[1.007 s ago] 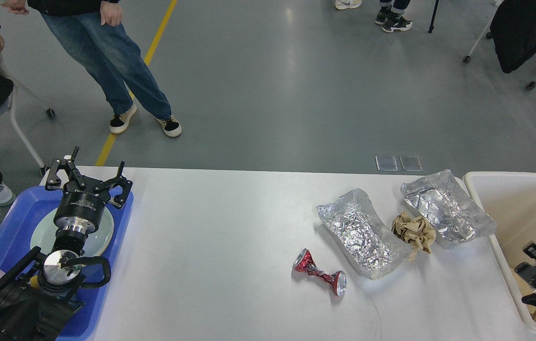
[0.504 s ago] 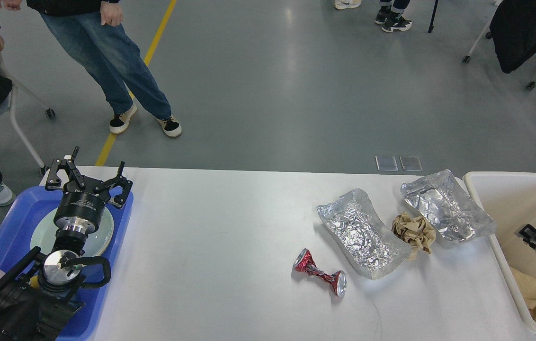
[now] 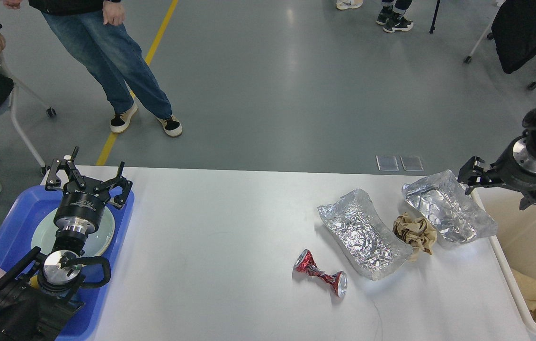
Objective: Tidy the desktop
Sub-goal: 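Raise the right gripper out of the bin over the foil packets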
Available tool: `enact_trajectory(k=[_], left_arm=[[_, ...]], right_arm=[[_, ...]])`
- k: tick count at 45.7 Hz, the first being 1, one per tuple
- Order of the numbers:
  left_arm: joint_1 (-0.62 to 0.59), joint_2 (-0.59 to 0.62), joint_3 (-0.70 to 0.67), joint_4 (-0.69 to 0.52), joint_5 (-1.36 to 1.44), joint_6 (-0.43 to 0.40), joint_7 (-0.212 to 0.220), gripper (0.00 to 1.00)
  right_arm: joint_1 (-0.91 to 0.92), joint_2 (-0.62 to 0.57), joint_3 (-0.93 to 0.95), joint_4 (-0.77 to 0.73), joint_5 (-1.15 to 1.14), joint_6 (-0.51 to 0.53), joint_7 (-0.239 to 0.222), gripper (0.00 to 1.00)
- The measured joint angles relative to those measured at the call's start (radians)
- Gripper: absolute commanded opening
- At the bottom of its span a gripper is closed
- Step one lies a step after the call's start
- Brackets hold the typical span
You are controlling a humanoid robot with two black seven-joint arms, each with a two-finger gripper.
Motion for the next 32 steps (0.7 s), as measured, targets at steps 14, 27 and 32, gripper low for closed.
enact_trajectory(k=[14, 27, 32], left_arm=[[0.000, 0.000, 0.000, 0.000, 0.000, 0.000, 0.000, 0.96], [0.000, 0.002, 0.001, 0.000, 0.000, 0.000, 0.000, 0.96], [0.000, 0.002, 0.001, 0.000, 0.000, 0.000, 0.000, 0.96]], right_arm=[[0.441, 0.071, 0.040, 0.313, 0.005, 0.308, -0.001, 1.00], [0.658, 0.038, 0.052, 0.533, 0.047, 0.293, -0.001, 1.00], [0.652, 0.042, 0.055, 0.537, 0.056, 0.263, -0.001, 1.00]])
